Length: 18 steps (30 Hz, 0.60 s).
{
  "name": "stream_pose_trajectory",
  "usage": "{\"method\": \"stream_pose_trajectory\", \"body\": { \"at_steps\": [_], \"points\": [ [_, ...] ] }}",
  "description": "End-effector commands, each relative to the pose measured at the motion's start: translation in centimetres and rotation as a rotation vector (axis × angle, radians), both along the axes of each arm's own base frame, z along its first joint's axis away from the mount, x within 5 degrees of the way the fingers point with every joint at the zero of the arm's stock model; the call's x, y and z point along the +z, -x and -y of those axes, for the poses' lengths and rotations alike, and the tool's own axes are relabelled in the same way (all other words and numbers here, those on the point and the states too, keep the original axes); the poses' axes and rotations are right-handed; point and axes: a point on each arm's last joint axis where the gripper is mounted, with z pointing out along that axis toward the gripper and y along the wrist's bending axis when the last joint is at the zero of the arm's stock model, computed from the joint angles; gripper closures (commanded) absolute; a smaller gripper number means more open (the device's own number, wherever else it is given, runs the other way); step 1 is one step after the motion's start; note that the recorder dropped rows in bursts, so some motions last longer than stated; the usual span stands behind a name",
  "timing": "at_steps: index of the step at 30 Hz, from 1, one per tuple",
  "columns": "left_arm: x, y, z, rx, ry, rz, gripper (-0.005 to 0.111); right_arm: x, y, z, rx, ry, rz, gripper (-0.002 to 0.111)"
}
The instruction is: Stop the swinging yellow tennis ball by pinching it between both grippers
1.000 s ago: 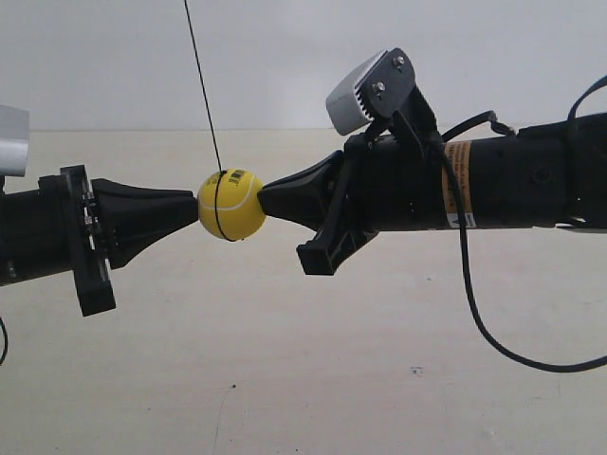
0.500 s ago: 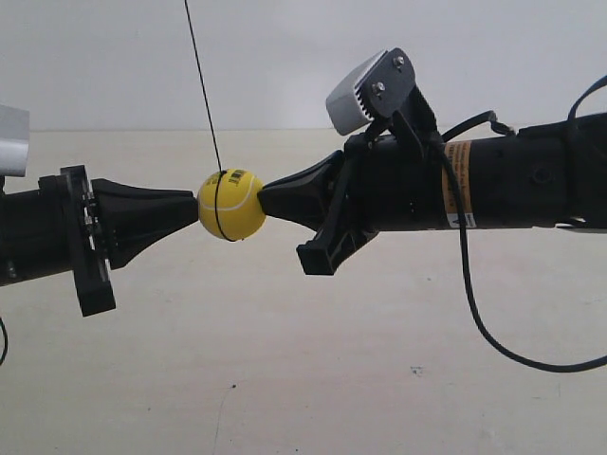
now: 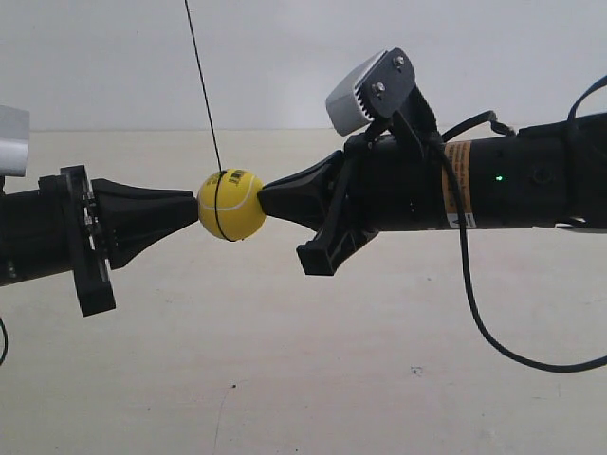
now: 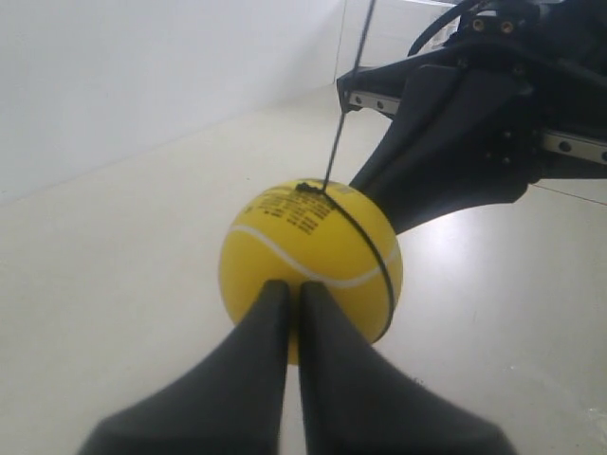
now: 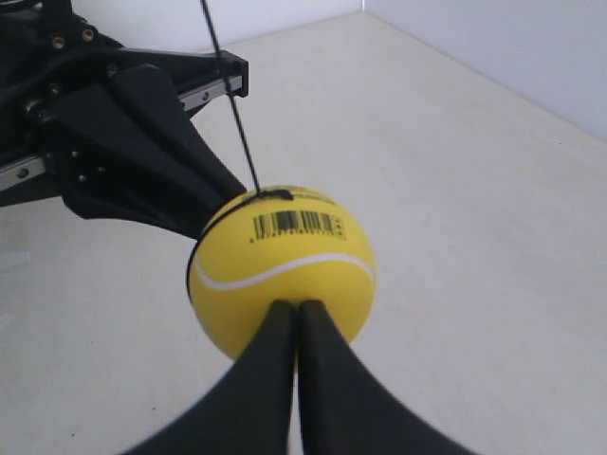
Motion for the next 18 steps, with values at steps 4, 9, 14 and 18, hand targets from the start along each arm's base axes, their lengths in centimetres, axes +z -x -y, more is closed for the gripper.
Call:
{"method": "stream_pose_trajectory", "body": {
  "at_steps": [4, 9, 14, 18],
  "points": [
    [0.1, 0.0, 0.0, -0.006, 0.009, 0.005, 0.102, 0.4, 0.0, -0.1, 0.009, -0.014, 0.012, 0.108],
    [0.1, 0.0, 0.0, -0.006, 0.009, 0.005, 0.102, 0.4, 0.0, -0.1, 0.009, -0.014, 0.012, 0.108],
    [0.1, -0.2, -0.2, 0.012, 0.004, 0.002, 0.102, 0.2, -0.2, 0.1, -0.012, 0.009, 0.017, 0.108],
    [0.1, -0.8, -1.6, 0.111, 0.038, -0.050, 0.102, -0.4, -0.9, 0.6, -0.098, 0.084, 0.015, 0.108]
  ]
}}
